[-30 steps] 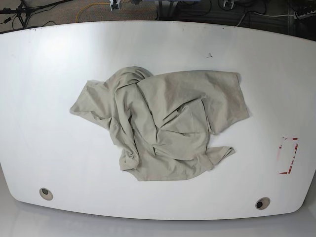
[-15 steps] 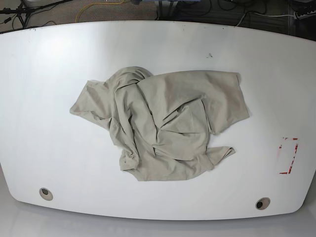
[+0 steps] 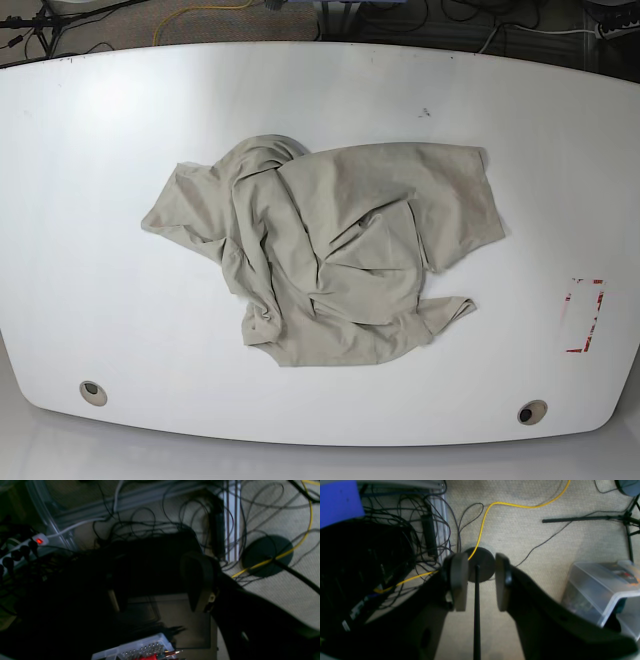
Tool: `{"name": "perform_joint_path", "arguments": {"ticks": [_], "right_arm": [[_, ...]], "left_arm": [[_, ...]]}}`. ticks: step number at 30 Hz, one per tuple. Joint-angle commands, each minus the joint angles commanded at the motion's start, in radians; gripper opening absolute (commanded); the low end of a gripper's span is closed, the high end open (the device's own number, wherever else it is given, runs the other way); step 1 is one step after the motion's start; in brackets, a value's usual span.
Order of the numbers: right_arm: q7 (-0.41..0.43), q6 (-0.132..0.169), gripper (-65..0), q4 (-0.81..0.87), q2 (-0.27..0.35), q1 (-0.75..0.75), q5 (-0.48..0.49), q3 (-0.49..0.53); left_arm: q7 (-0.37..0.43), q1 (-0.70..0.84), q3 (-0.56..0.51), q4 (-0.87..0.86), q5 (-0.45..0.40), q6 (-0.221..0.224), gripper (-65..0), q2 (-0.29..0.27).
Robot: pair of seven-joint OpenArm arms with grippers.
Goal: Fold the T-shirt properly
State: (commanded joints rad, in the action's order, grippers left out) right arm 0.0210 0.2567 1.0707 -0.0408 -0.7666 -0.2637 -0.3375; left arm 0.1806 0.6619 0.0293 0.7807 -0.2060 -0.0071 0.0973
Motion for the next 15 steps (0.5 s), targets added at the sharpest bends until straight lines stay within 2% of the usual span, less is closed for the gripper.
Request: {"name": "perform_joint_path", "arguments": {"ticks": [15], "right_arm": [[0.011, -0.006, -47.6, -0.013, 0.003, 0.008, -0.001, 0.004]], "left_arm": [[-0.004, 0.007, 0.001, 0.025, 0.0, 0.0, -31.5, -0.015]]}}
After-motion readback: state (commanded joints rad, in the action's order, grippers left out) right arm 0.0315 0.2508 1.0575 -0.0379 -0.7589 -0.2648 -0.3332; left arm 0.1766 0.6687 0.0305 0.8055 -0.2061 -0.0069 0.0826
